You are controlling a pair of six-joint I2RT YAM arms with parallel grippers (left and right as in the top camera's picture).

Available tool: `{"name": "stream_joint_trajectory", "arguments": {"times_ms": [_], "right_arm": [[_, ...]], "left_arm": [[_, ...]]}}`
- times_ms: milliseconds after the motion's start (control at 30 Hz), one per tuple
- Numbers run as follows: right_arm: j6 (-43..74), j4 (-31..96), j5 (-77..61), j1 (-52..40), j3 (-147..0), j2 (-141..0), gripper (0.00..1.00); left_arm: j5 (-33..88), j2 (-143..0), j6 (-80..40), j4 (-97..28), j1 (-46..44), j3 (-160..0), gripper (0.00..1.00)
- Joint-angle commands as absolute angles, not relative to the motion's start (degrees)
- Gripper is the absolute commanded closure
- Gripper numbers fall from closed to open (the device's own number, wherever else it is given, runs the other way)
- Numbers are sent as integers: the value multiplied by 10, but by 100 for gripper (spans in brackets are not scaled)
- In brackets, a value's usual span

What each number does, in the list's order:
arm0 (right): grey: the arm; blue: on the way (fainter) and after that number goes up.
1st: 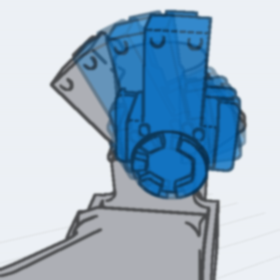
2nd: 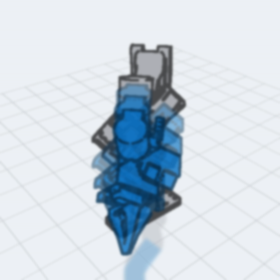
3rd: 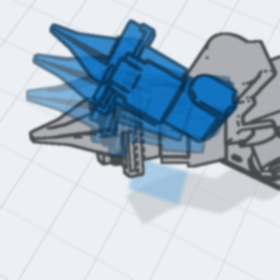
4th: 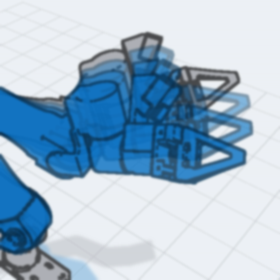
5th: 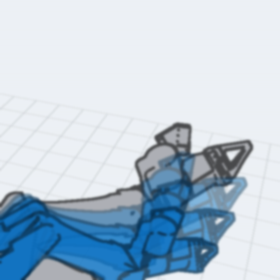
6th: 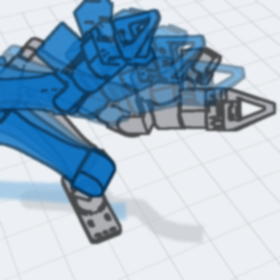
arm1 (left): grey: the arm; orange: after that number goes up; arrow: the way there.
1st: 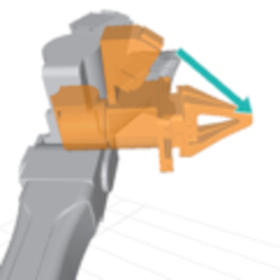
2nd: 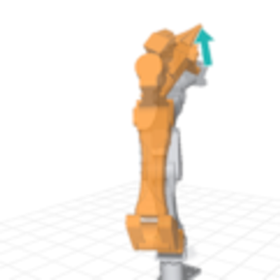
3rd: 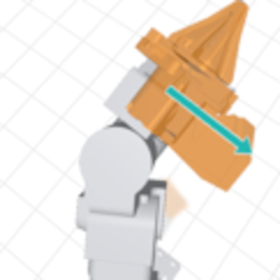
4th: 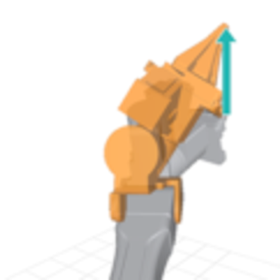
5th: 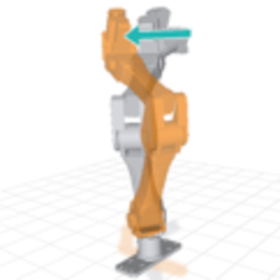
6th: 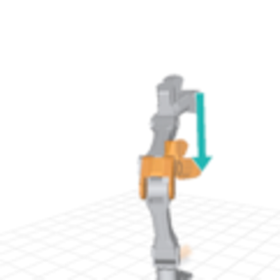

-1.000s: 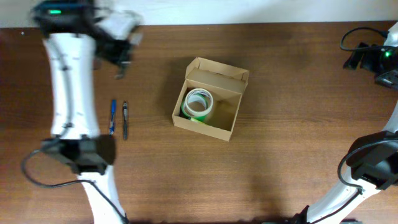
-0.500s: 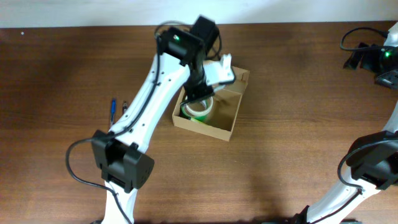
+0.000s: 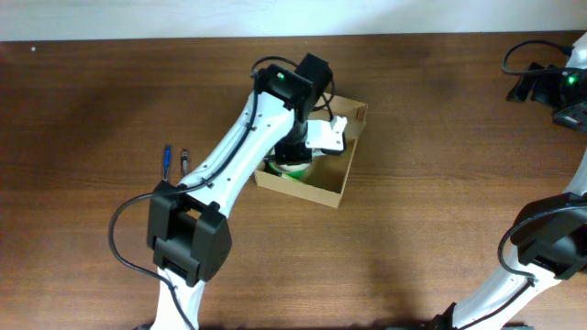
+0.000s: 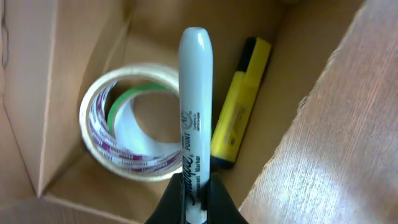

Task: Pack container
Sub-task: 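Carry the white marker into the box and release it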

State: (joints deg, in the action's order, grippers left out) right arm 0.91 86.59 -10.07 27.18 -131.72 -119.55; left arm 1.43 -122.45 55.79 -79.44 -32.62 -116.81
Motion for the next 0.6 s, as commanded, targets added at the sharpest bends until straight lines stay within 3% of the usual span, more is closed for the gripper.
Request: {"name": "stream_joint_trajectory", "arguments": {"times_ms": [0,567], "right_arm": [[9,866,-105,270,-1315,-1194,2],[9,866,-105,270,-1315,-1194,1]], "left_arm": [[13,-1211,595,-795,-330,-1163,98],[99,-1222,719,-820,-337,-1163,99]]}}
